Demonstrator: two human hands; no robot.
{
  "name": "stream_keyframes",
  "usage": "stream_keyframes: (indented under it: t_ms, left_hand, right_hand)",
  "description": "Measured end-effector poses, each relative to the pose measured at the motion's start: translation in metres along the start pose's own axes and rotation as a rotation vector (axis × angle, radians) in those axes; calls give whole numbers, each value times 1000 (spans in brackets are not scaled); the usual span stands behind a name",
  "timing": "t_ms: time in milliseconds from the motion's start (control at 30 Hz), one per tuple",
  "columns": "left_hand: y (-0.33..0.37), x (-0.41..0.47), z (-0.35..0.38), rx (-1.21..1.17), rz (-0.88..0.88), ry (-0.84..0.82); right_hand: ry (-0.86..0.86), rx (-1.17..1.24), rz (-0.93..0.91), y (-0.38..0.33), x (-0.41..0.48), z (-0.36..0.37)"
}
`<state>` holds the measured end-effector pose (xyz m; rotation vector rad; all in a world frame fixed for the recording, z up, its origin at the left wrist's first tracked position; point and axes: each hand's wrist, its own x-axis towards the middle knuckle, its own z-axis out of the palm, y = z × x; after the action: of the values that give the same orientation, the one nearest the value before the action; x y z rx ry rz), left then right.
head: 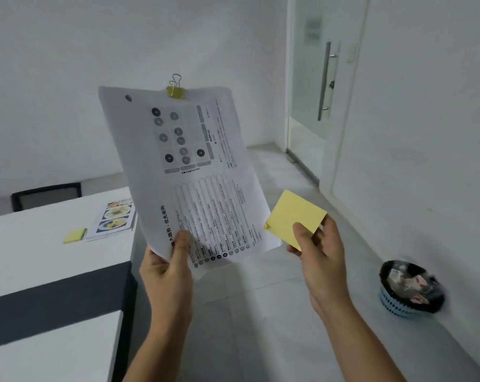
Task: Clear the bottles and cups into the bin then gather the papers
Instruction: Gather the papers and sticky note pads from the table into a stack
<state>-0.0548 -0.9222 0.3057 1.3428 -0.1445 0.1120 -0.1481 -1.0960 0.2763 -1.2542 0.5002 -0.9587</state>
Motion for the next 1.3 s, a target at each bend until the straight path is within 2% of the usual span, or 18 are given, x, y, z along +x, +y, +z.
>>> stream_keyframes:
  t_ms: [267, 400, 667, 900, 1067, 1300]
  left_hand:
    - [-49, 101, 26, 17, -3, 377]
    - [-94, 170, 39, -33, -15, 514]
    - [-125, 363, 99, -36, -5, 539]
    - [-180, 508, 124, 91, -59, 606]
    - [-227, 614, 123, 136, -110, 766]
    - [-230, 731, 106, 97, -49, 1101]
  right_hand:
    - [-378, -19, 138, 63, 147, 96]
    - [-481, -29, 192, 114, 215, 153]
    - [-561, -43, 181, 165, 374, 274]
    - [-554, -4, 288, 247, 490, 369]
    - [-685, -1, 365, 326, 571, 472]
    - [-1055, -41, 459, 378, 643, 653]
